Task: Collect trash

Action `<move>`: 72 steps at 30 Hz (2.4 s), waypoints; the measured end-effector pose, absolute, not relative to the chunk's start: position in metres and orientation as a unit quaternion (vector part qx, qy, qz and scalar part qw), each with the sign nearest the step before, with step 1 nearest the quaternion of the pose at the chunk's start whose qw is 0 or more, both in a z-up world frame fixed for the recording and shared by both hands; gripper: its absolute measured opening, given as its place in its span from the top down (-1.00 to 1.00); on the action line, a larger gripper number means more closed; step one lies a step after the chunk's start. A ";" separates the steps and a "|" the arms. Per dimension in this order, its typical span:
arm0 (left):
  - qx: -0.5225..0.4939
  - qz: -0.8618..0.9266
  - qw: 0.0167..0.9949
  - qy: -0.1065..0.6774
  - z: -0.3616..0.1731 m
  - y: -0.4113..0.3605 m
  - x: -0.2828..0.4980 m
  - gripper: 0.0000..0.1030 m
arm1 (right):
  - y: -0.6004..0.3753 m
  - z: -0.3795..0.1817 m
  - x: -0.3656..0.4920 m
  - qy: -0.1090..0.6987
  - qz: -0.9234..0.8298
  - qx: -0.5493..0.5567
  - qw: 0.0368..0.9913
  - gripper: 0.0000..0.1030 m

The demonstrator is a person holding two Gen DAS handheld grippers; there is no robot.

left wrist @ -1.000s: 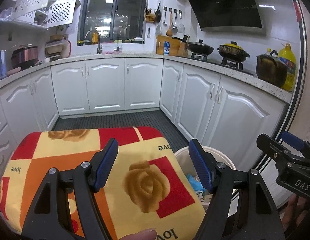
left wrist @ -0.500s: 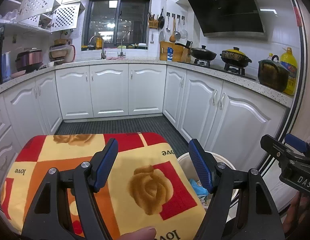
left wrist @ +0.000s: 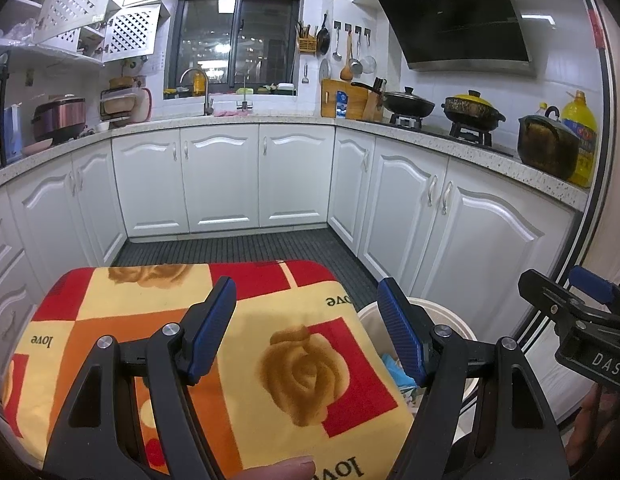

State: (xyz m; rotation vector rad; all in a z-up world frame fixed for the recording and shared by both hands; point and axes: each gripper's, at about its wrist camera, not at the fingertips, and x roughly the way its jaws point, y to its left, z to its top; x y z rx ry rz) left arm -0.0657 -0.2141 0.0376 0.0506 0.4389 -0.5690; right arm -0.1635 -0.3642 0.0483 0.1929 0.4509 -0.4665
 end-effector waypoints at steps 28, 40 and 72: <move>0.032 -0.275 0.935 0.220 0.031 -0.221 -0.065 -0.40 | -0.374 0.041 -0.161 0.235 -0.229 0.102 0.939 -0.90; 0.038 -0.275 0.934 0.226 0.025 -0.220 -0.062 -0.40 | -0.382 0.035 -0.160 0.239 -0.228 0.109 0.937 -0.90; 0.053 -0.282 0.930 0.231 0.015 -0.222 -0.057 -0.40 | -0.381 0.028 -0.154 0.252 -0.225 0.107 0.935 -0.90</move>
